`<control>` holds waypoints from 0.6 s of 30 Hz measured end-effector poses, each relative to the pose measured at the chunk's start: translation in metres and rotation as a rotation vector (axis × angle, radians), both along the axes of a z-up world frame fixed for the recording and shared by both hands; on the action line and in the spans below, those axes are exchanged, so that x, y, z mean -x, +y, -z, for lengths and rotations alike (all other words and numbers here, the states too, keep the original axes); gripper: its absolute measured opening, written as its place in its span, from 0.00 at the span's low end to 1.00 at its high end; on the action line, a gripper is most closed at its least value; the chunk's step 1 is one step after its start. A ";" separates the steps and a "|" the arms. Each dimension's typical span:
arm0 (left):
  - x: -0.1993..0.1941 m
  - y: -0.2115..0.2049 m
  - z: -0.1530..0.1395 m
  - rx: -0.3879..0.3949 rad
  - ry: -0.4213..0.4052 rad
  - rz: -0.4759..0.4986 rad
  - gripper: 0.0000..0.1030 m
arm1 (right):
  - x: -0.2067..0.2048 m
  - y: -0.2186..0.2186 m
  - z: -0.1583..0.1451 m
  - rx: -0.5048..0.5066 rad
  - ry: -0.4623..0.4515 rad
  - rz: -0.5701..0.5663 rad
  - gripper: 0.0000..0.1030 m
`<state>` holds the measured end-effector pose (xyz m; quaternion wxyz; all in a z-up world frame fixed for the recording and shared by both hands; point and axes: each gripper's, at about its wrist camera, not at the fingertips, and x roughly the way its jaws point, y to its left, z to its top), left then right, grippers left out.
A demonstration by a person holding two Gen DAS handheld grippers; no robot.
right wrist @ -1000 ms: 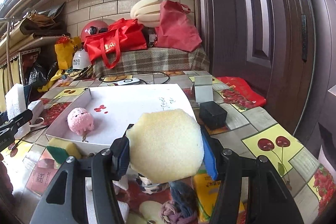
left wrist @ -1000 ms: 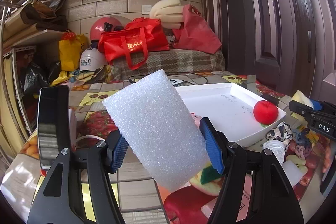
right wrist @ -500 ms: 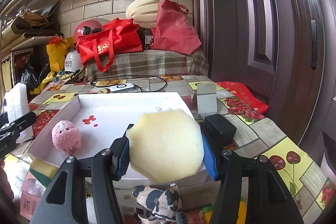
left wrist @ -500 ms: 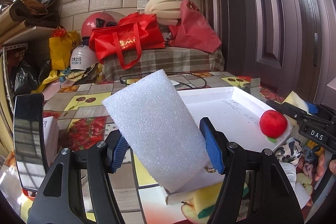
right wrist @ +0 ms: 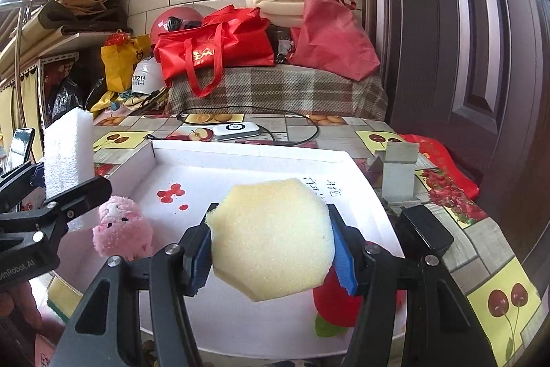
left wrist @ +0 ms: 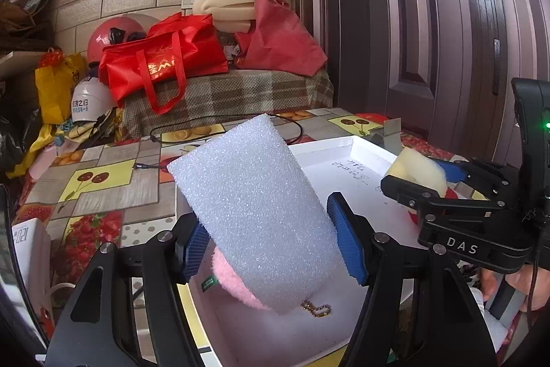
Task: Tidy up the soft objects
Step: 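Carry the foam block and yellow sponge into the white tray and release both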
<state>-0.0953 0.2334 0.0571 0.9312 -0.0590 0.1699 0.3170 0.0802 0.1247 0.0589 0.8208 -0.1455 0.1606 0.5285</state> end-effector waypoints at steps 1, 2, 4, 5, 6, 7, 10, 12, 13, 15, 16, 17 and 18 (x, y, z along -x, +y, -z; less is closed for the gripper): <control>-0.003 0.001 0.000 0.002 0.002 0.004 0.64 | -0.001 0.004 0.001 0.003 0.006 0.005 0.57; -0.006 0.003 0.000 0.009 0.006 0.009 0.64 | -0.003 0.006 0.001 0.006 0.016 0.011 0.57; -0.010 0.008 0.001 0.032 0.015 0.015 0.64 | -0.011 0.011 0.002 0.009 0.051 0.038 0.57; -0.012 0.011 0.002 0.045 0.018 0.015 0.64 | -0.016 0.013 0.003 0.011 0.069 0.049 0.57; -0.013 0.013 0.003 0.059 0.020 0.015 0.64 | -0.019 0.015 0.004 0.014 0.086 0.061 0.57; -0.014 0.016 0.003 0.072 0.024 0.018 0.64 | -0.022 0.015 0.005 0.018 0.098 0.067 0.57; -0.018 0.018 0.005 0.093 0.037 0.027 0.64 | -0.022 0.017 0.005 0.029 0.101 0.070 0.57; -0.021 0.018 0.006 0.092 0.049 0.030 0.64 | -0.019 0.018 0.005 0.033 0.088 0.068 0.57; -0.022 0.016 0.006 0.087 0.053 0.029 0.64 | -0.018 0.019 0.005 0.036 0.081 0.069 0.58; -0.023 0.014 0.006 0.077 0.058 0.027 0.64 | -0.017 0.018 0.005 0.037 0.072 0.070 0.58; -0.023 0.013 0.006 0.073 0.058 0.025 0.64 | -0.017 0.018 0.005 0.038 0.070 0.072 0.58; -0.023 0.013 0.006 0.069 0.059 0.022 0.64 | -0.017 0.018 0.005 0.038 0.070 0.073 0.59; -0.023 0.012 0.005 0.065 0.059 0.017 0.64 | -0.018 0.018 0.004 0.039 0.070 0.077 0.60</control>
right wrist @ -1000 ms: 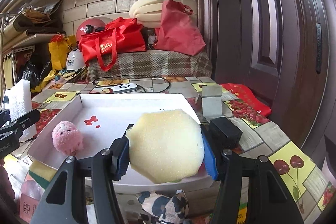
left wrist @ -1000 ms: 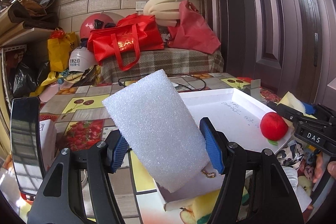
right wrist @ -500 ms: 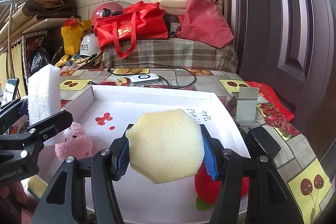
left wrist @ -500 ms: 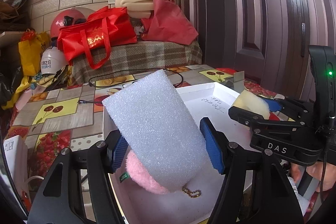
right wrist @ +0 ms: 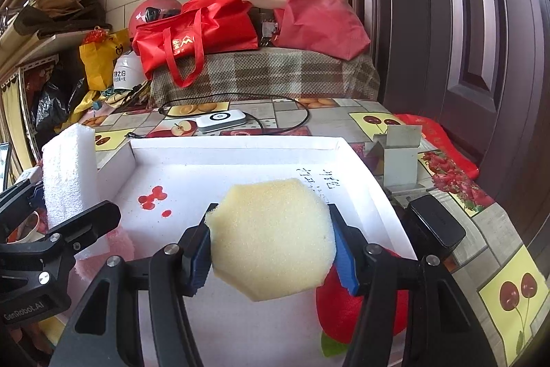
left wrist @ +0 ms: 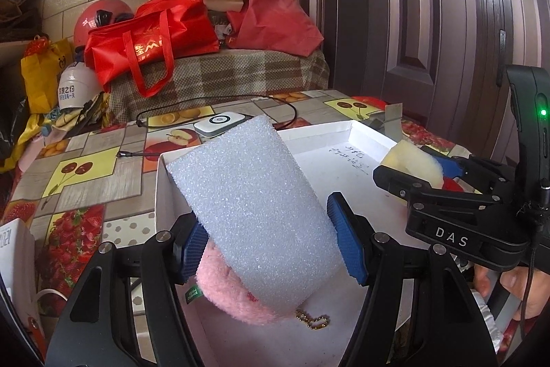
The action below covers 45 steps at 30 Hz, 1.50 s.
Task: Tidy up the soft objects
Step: 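Carry the foam block and yellow sponge into the white tray and release both, then grasp the pink paper packet with the left tool while the right tool grasps the yellow tissue pack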
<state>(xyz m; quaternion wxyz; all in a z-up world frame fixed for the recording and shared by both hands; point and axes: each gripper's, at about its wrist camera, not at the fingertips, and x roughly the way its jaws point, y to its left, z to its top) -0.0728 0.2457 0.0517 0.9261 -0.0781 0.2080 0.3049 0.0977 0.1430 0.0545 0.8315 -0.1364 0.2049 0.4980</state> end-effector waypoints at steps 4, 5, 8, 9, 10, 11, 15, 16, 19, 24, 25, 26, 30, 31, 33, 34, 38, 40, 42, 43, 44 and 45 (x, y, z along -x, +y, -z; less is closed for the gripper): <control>0.003 -0.005 -0.002 -0.037 -0.012 -0.016 0.93 | -0.002 0.002 0.001 0.009 0.004 0.000 0.80; 0.005 -0.008 -0.003 -0.052 -0.020 -0.018 1.00 | -0.001 0.002 0.001 0.009 -0.005 0.003 0.87; 0.009 -0.011 -0.005 -0.077 -0.039 -0.030 1.00 | 0.006 0.000 -0.001 0.002 -0.041 0.006 0.87; 0.009 -0.009 -0.005 -0.074 -0.039 -0.030 1.00 | 0.006 0.000 -0.001 -0.001 -0.045 0.007 0.87; 0.010 -0.008 -0.005 -0.070 -0.040 -0.035 1.00 | 0.006 -0.001 -0.002 -0.003 -0.046 0.009 0.88; 0.011 -0.007 -0.006 -0.067 -0.045 -0.041 1.00 | 0.005 -0.001 -0.002 -0.005 -0.046 0.011 0.88; 0.015 -0.006 -0.006 -0.066 -0.065 -0.059 1.00 | 0.003 -0.002 -0.002 -0.014 -0.040 0.023 0.90; 0.016 -0.006 -0.007 -0.067 -0.069 -0.063 1.00 | 0.003 -0.003 -0.002 -0.016 -0.040 0.023 0.90; 0.020 -0.004 -0.007 -0.065 -0.086 -0.074 1.00 | 0.005 -0.005 -0.003 -0.028 -0.048 0.029 0.90; 0.031 -0.003 -0.008 -0.053 -0.127 -0.096 1.00 | 0.006 -0.018 -0.008 -0.093 -0.065 0.065 1.00; 0.033 -0.004 -0.008 -0.046 -0.129 -0.094 1.00 | 0.007 -0.022 -0.009 -0.115 -0.072 0.074 1.00; 0.036 -0.005 -0.008 -0.042 -0.134 -0.093 1.00 | 0.008 -0.027 -0.011 -0.133 -0.082 0.087 1.00; 0.050 -0.013 -0.008 -0.037 -0.147 -0.081 1.00 | 0.015 -0.039 -0.012 -0.149 -0.101 0.099 1.00; 0.053 -0.016 -0.008 -0.032 -0.143 -0.071 1.00 | 0.017 -0.042 -0.012 -0.149 -0.102 0.100 1.00; 0.059 -0.022 -0.007 -0.023 -0.134 -0.052 1.00 | 0.019 -0.050 -0.012 -0.154 -0.098 0.100 1.00; 0.062 -0.025 -0.006 -0.021 -0.130 -0.042 1.00 | 0.020 -0.054 -0.013 -0.160 -0.095 0.102 1.00; 0.081 -0.045 -0.006 -0.041 -0.111 -0.034 1.00 | 0.025 -0.078 -0.012 -0.184 -0.088 0.125 1.00; 0.090 -0.056 -0.006 -0.051 -0.099 -0.005 1.00 | 0.027 -0.088 -0.011 -0.175 -0.084 0.114 1.00; 0.097 -0.067 -0.004 -0.059 -0.079 0.025 1.00 | 0.030 -0.097 -0.010 -0.159 -0.081 0.101 1.00; 0.101 -0.073 -0.003 -0.061 -0.069 0.042 1.00 | 0.030 -0.103 -0.010 -0.151 -0.079 0.095 1.00; 0.104 -0.078 -0.002 -0.064 -0.058 0.059 1.00 | 0.030 -0.108 -0.009 -0.143 -0.077 0.090 1.00; 0.107 -0.083 -0.002 -0.066 -0.050 0.076 1.00 | 0.029 -0.114 -0.009 -0.139 -0.074 0.086 1.00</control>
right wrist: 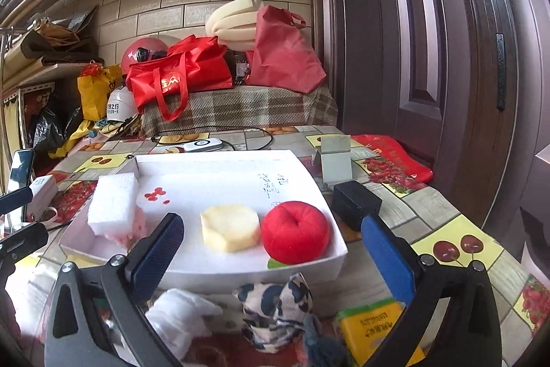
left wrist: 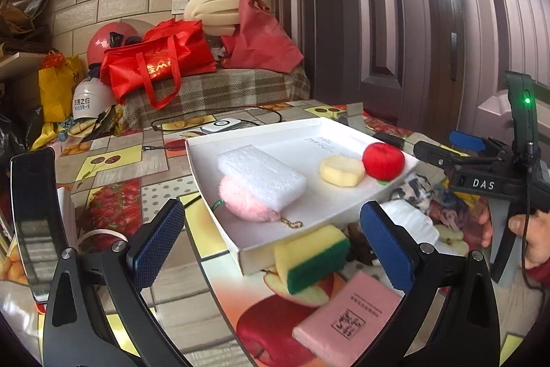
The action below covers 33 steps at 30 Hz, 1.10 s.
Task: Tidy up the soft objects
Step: 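Grasp the pink paper packet with the left tool while the right tool grasps the yellow tissue pack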
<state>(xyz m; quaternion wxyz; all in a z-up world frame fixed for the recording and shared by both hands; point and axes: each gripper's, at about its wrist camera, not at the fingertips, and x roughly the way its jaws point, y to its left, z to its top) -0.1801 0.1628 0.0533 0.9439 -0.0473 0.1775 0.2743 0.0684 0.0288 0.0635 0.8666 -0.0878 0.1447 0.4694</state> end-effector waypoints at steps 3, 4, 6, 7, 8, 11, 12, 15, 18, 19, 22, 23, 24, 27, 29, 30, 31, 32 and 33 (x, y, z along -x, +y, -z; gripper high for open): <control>0.005 -0.010 0.002 0.001 0.025 0.051 1.00 | -0.006 -0.022 0.001 0.015 0.008 0.005 1.00; 0.004 -0.012 0.002 0.005 0.034 0.068 1.00 | -0.009 -0.029 0.001 0.023 0.010 0.014 1.00; 0.002 -0.015 0.003 0.013 0.053 0.103 1.00 | -0.020 -0.040 0.002 0.047 0.035 0.046 1.00; 0.000 -0.016 0.004 0.014 0.064 0.118 1.00 | -0.028 -0.044 0.003 0.063 0.060 0.063 1.00; -0.002 -0.018 0.005 0.014 0.076 0.131 1.00 | -0.036 -0.049 0.005 0.083 0.090 0.077 1.00; -0.007 -0.024 0.007 0.006 0.115 0.170 1.00 | -0.055 -0.064 0.008 0.074 0.180 0.112 1.00; -0.009 -0.027 0.008 0.001 0.127 0.179 1.00 | -0.057 -0.070 0.008 0.054 0.196 0.123 1.00; -0.012 -0.031 0.010 -0.002 0.158 0.188 1.00 | -0.063 -0.079 0.008 0.016 0.230 0.156 1.00; -0.012 -0.028 0.012 0.024 0.171 0.193 1.00 | -0.067 -0.075 0.012 0.051 0.248 0.180 1.00; -0.012 -0.026 0.013 0.034 0.173 0.193 1.00 | -0.068 -0.071 0.014 0.074 0.252 0.182 1.00; -0.012 -0.023 0.013 0.054 0.171 0.184 1.00 | -0.068 -0.055 0.023 0.171 0.248 0.188 1.00; -0.011 -0.022 0.013 0.058 0.168 0.183 1.00 | -0.067 -0.050 0.026 0.204 0.242 0.189 1.00; -0.011 -0.021 0.013 0.061 0.167 0.183 1.00 | -0.067 -0.046 0.029 0.234 0.235 0.183 1.00; -0.011 -0.020 0.013 0.068 0.166 0.186 1.00 | -0.052 -0.032 0.034 0.329 0.182 0.121 1.00; -0.011 -0.020 0.013 0.068 0.167 0.189 1.00 | -0.032 -0.028 0.031 0.340 0.110 0.044 1.00; -0.012 -0.020 0.013 0.068 0.168 0.189 1.00 | -0.027 -0.028 0.029 0.341 0.086 0.030 1.00; -0.011 -0.020 0.013 0.068 0.168 0.189 1.00 | -0.024 -0.029 0.028 0.337 0.072 0.034 1.00; -0.011 -0.020 0.013 0.069 0.168 0.190 1.00 | -0.029 -0.032 0.027 0.325 0.089 0.048 1.00; -0.012 -0.020 0.013 0.071 0.169 0.191 1.00 | -0.039 -0.037 0.027 0.308 0.128 0.065 1.00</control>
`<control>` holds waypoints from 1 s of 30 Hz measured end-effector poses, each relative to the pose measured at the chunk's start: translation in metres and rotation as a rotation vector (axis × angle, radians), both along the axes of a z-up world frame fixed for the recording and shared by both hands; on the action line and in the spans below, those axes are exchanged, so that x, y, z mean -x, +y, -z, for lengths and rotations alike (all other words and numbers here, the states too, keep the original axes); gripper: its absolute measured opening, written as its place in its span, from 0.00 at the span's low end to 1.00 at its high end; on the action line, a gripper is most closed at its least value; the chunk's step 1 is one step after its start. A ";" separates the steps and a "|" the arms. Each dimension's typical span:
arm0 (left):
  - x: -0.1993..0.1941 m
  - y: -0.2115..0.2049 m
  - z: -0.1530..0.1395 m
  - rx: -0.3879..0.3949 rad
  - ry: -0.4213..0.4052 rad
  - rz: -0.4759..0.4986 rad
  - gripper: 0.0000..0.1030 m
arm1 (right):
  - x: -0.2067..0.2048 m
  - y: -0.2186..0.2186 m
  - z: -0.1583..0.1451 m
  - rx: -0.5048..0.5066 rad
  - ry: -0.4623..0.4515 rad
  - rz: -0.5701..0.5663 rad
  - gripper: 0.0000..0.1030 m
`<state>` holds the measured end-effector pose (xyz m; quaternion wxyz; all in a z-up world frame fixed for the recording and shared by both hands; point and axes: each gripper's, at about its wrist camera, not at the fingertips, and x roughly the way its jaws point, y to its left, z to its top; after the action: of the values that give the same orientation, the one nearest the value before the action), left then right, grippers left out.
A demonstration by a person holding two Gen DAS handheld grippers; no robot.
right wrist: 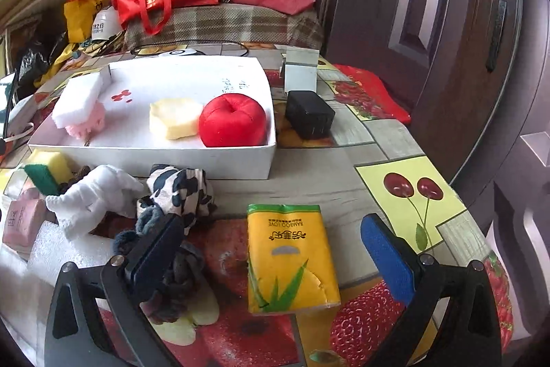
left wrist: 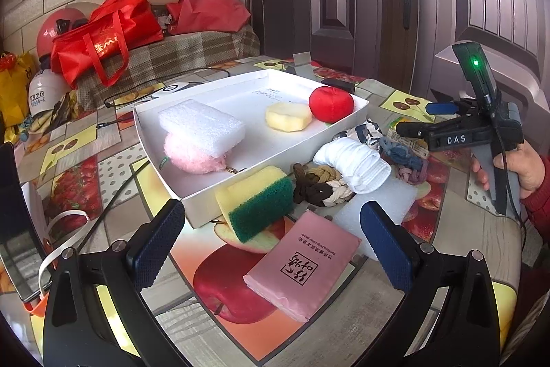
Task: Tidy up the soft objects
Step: 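Grasp the pink paper packet with the left tool while the right tool grasps the yellow tissue pack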
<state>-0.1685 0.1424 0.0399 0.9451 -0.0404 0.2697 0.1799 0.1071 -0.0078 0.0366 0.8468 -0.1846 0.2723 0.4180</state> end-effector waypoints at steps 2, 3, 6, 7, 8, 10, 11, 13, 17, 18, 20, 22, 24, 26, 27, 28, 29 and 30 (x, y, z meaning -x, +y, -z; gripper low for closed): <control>-0.002 -0.001 0.001 0.004 0.008 0.006 1.00 | -0.022 -0.010 0.001 -0.038 0.090 0.051 1.00; -0.003 -0.001 0.002 0.004 0.016 0.008 1.00 | -0.031 -0.013 0.003 -0.047 0.128 0.067 1.00; -0.009 -0.006 0.005 -0.011 0.057 0.036 1.00 | -0.037 -0.010 0.009 -0.029 0.182 0.063 0.92; -0.011 -0.010 0.006 -0.020 0.074 0.052 1.00 | -0.035 -0.007 0.010 -0.016 0.176 0.043 0.91; -0.014 -0.013 0.008 -0.031 0.092 0.068 1.00 | -0.029 -0.004 0.010 -0.001 0.156 0.026 0.91; -0.020 -0.019 0.012 -0.055 0.132 0.085 1.00 | -0.018 0.003 0.010 0.027 0.116 0.006 0.91; -0.023 -0.020 0.014 -0.063 0.151 0.085 1.00 | -0.016 0.006 0.011 0.044 0.105 0.003 0.91; -0.028 -0.019 0.019 -0.059 0.190 0.082 1.00 | -0.019 0.010 0.016 0.077 0.119 0.007 0.88; -0.036 -0.011 0.029 0.003 0.242 0.097 0.99 | -0.029 0.012 0.023 0.103 0.173 0.017 0.70; -0.036 -0.009 0.029 0.019 0.238 0.105 0.96 | -0.028 0.012 0.022 0.104 0.167 0.010 0.67; -0.038 -0.007 0.031 0.026 0.252 0.091 0.64 | -0.023 0.013 0.021 0.107 0.154 -0.012 0.54; -0.043 -0.009 0.035 0.014 0.289 0.081 0.55 | -0.020 0.014 0.019 0.107 0.144 -0.031 0.48; -0.043 -0.016 0.034 -0.016 0.285 0.103 0.48 | -0.021 0.012 0.018 0.096 0.146 -0.034 0.47; -0.040 -0.024 0.030 -0.059 0.265 0.105 0.48 | -0.023 0.007 0.015 0.066 0.153 -0.026 0.47; -0.037 -0.025 0.028 -0.077 0.251 0.096 0.48 | -0.025 0.004 0.013 0.046 0.154 -0.020 0.47; -0.034 -0.026 0.025 -0.092 0.230 0.081 0.48 | -0.025 0.001 0.011 0.025 0.152 -0.013 0.47; -0.029 -0.025 0.021 -0.101 0.203 0.066 0.48 | -0.025 -0.003 0.007 0.000 0.145 -0.008 0.47; -0.024 -0.024 0.017 -0.108 0.171 0.046 0.48 | -0.024 -0.007 0.003 -0.028 0.132 -0.002 0.47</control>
<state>-0.1450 0.1185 0.0227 0.9234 0.0321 0.3401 0.1752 0.1310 -0.0151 0.0331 0.8291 -0.1450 0.3217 0.4338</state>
